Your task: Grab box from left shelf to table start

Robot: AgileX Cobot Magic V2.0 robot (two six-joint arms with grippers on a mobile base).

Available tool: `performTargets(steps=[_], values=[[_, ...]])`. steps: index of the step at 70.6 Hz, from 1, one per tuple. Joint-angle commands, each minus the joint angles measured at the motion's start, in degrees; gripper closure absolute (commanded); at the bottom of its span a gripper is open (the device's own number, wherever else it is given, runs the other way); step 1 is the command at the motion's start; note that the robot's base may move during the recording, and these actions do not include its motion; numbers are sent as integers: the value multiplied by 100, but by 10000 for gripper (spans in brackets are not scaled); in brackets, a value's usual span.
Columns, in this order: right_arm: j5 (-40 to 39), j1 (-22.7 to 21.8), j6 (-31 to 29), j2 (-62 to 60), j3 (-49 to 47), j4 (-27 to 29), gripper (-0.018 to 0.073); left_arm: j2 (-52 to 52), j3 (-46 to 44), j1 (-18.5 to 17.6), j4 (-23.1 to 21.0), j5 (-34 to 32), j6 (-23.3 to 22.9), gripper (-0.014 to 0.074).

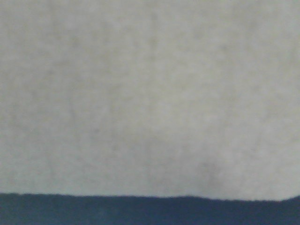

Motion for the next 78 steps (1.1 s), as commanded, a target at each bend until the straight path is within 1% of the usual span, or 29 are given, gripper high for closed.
performTargets(steps=[1,78], values=[[-690,46,-173,66,-163,676,500,-9,-256,-110,-1503,-1090,-141,692],[-690,46,-173,57,-163,676,500,-9,-256,-110,-1503,-1090,-141,692]])
